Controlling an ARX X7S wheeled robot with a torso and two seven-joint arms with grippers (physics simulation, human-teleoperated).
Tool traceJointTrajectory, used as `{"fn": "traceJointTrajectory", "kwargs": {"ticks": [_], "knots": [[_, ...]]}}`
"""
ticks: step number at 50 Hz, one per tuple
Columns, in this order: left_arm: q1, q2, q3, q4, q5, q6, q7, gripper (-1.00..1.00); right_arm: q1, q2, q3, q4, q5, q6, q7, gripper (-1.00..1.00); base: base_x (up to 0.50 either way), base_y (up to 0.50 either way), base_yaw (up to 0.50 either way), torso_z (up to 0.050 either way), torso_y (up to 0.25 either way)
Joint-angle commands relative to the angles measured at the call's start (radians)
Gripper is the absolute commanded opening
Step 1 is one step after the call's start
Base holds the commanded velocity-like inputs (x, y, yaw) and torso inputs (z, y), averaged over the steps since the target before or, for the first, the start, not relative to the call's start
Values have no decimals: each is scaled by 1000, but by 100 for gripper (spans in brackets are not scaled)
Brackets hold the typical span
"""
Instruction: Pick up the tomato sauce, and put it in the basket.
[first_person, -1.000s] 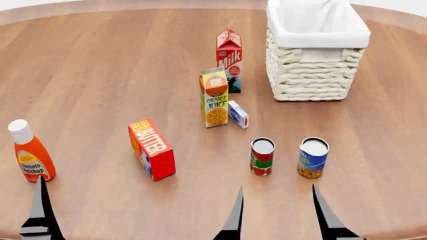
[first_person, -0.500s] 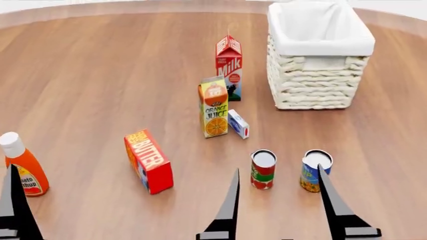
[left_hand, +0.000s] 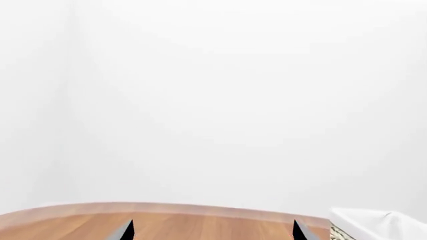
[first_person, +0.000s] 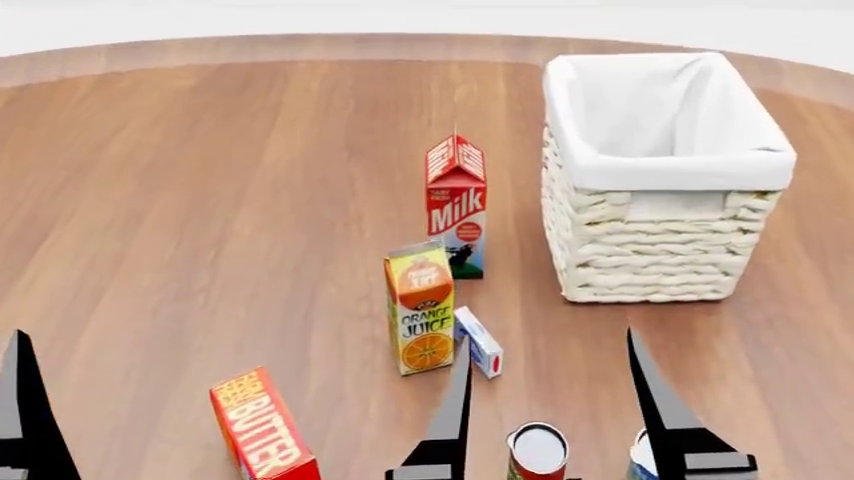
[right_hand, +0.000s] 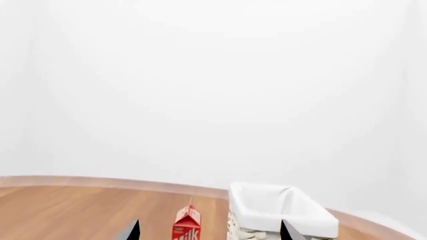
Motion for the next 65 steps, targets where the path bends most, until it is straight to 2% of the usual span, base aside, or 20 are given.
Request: {"fn": "traceJointTrajectory", "kwargs": {"ticks": [1, 11, 14, 65], "knots": [[3, -10, 6, 1, -5, 5, -10, 100, 0, 7, -1, 0, 17, -5, 10, 100, 500, 0, 0, 0, 0], [1, -19, 7, 7, -16, -1, -19, 100, 2, 17, -12, 1, 19, -10, 16, 100, 129, 0, 0, 0, 2], [2, -20, 10, 6, -17, 1, -21, 100, -14, 12, 11, 8, 60, -69, 9, 100, 0, -38, 0, 0, 0], [-2, -65, 37, 14, -45, 4, -74, 100, -3, 47, -16, 15, 83, -67, 47, 100, 15, -494, 0, 0, 0]]}}
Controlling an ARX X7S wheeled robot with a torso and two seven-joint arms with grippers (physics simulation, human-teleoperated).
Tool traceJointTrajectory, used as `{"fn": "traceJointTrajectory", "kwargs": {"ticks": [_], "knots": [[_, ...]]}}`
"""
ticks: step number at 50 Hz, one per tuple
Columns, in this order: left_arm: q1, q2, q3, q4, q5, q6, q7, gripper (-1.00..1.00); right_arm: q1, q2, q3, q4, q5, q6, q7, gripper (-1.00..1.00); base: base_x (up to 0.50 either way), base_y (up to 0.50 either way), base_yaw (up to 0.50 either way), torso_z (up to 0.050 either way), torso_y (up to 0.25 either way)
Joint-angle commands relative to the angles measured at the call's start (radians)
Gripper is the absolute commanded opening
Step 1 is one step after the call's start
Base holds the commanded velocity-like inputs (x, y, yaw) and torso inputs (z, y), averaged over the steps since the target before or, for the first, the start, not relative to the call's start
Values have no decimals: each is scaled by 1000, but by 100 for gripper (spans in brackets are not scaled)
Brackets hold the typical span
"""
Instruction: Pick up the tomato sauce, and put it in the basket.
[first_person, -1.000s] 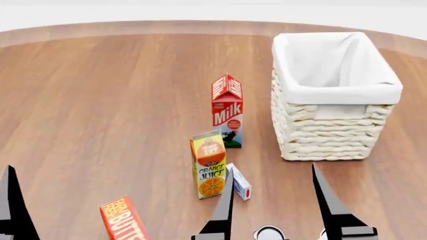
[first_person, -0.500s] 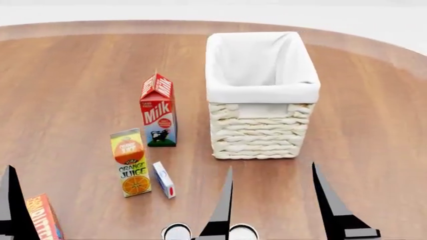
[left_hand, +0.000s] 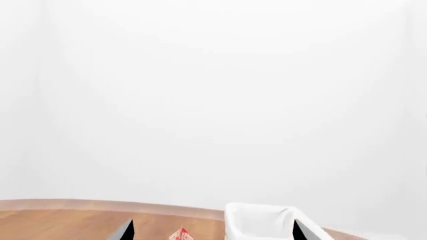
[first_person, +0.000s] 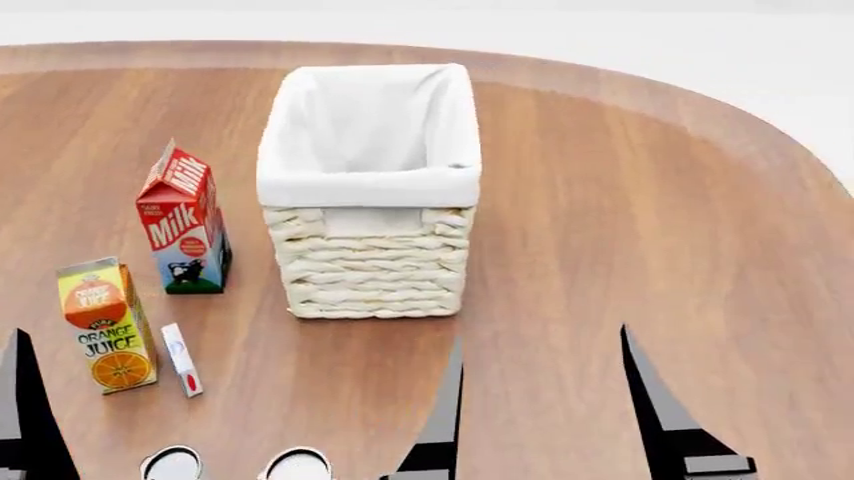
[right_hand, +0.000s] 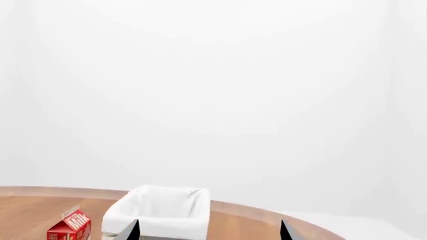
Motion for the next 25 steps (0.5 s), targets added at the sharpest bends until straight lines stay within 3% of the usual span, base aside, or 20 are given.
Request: {"fn": "traceJointTrajectory", "kwargs": {"ticks": [1, 25], "knots": [[-2, -14, 9, -3, -6, 4, -15, 100, 7, 9, -12, 3, -2, 10, 8, 100, 363, -305, 0, 0, 0], [-4, -38, 14, 2, -36, 10, -41, 100, 16, 27, -34, 21, -4, 23, 21, 100, 493, -114, 0, 0, 0]]}}
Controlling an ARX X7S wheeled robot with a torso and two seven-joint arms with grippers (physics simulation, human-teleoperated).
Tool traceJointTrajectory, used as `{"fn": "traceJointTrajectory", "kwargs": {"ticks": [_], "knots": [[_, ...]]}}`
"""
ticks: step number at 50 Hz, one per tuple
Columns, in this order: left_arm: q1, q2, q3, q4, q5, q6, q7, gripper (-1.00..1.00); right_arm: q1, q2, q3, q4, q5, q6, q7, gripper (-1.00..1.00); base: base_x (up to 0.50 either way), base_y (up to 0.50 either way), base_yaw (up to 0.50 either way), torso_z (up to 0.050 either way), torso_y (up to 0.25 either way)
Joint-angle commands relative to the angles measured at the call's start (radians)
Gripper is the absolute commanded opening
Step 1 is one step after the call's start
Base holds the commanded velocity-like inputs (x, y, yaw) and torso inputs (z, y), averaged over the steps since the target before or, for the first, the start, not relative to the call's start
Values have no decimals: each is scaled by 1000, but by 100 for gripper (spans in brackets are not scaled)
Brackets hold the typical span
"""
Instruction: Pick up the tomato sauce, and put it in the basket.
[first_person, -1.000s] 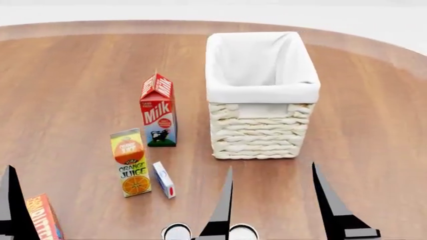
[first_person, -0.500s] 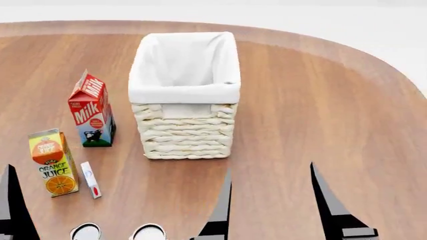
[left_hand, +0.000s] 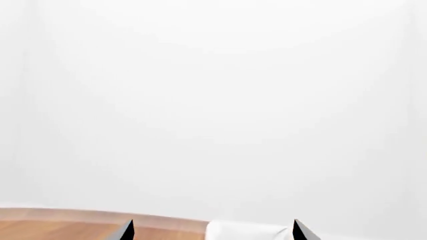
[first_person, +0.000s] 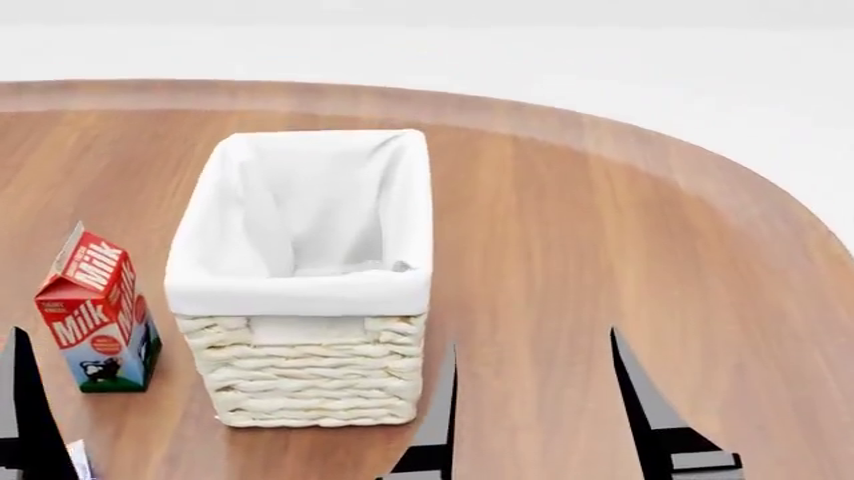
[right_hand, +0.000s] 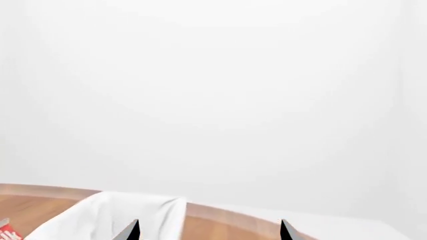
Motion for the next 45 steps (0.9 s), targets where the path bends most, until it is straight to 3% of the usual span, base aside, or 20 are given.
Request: {"fn": "traceJointTrajectory", "kwargs": {"ticks": [1, 27, 38, 45], "knots": [[1, -10, 3, -4, -10, 10, -11, 100, 3, 7, -10, 5, 0, 4, 7, 100, 500, -51, 0, 0, 0], [7, -26, 15, -18, -20, 40, -32, 100, 13, 22, -26, 21, -1, 13, 21, 100, 64, -6, 0, 0, 0], [2, -33, 10, -19, -48, 28, -43, 100, 16, 27, -31, 23, 7, 19, 24, 100, 488, 0, 0, 0, 1], [4, -41, 5, -17, -65, 30, -45, 100, 17, 33, -41, 18, 1, 10, 28, 100, 18, 0, 0, 33, 0]]}}
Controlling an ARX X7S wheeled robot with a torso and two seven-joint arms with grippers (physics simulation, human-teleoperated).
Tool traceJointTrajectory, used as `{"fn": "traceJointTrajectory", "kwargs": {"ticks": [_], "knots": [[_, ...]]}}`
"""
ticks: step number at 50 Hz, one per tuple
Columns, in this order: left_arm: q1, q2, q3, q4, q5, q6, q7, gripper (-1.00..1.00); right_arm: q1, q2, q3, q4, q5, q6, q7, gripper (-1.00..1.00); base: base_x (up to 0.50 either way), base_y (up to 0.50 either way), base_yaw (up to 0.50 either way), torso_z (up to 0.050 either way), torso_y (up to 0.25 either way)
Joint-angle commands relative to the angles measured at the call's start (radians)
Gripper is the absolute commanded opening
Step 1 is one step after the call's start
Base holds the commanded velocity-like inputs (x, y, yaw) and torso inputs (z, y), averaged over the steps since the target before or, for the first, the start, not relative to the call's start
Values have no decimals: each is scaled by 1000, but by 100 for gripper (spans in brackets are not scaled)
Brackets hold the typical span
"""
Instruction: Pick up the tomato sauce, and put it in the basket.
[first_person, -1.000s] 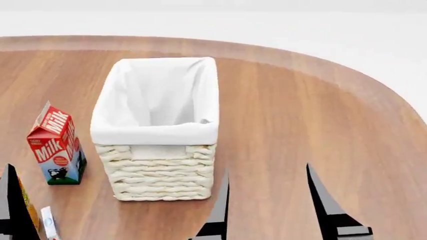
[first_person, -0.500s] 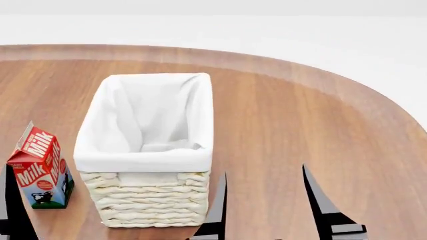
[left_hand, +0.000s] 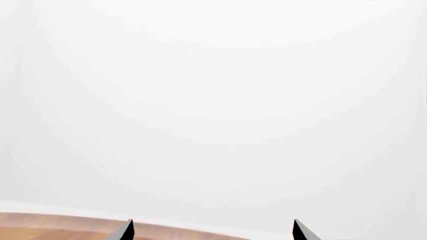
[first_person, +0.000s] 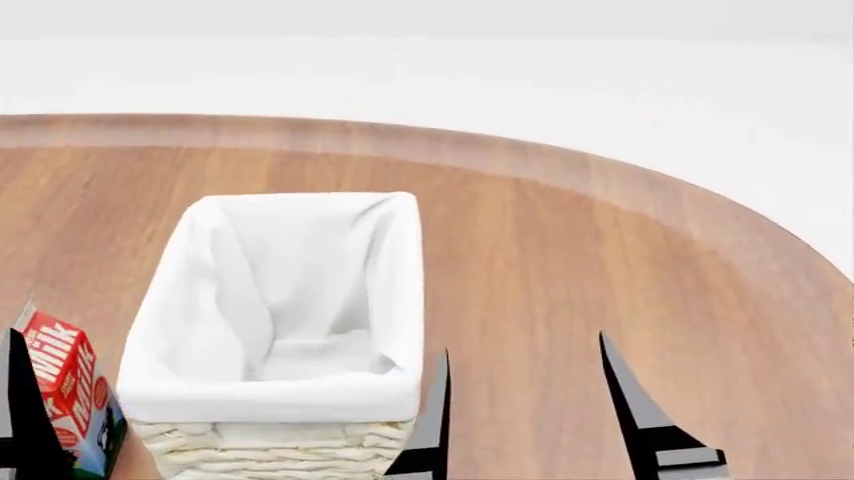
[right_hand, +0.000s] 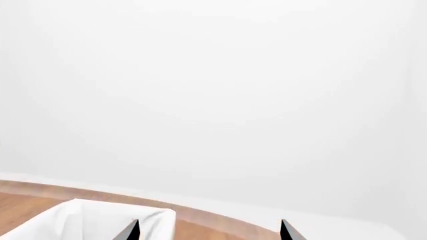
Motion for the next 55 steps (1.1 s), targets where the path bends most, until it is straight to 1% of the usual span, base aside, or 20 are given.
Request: {"fn": "traceJointTrajectory", "kwargs": {"ticks": [1, 30, 34, 35, 38, 45, 55], "knots": [[1, -10, -5, 0, -27, -3, -6, 100, 0, 7, -8, -1, 0, -8, 5, 100, 0, 0, 0, 49, 0], [-2, -33, -5, 7, -60, -1, -23, 100, 5, 22, -17, -11, 7, -9, 23, 100, 0, 0, 0, 49, 0], [-3, -34, -8, 8, -73, -3, -26, 100, 4, 25, -17, -13, 9, -10, 26, 100, 0, 0, 0, 49, 0], [-3, -33, -21, 11, -129, -10, -19, 100, 4, 25, -17, -12, 10, -12, 26, 100, 0, 0, 0, 50, 0], [0, -37, -14, 16, -113, -9, -23, 100, 6, 27, -18, -13, 11, -10, 27, 100, 0, 0, 0, 49, -16], [2, -45, 8, 14, -64, -6, -32, 100, 6, 30, -20, -10, 13, -14, 31, 100, 0, 0, 0, 43, -158], [0, -51, 13, 10, -67, -3, -36, 100, 8, 33, -22, -8, 18, -15, 35, 100, 0, 0, 0, 37, -207]]}}
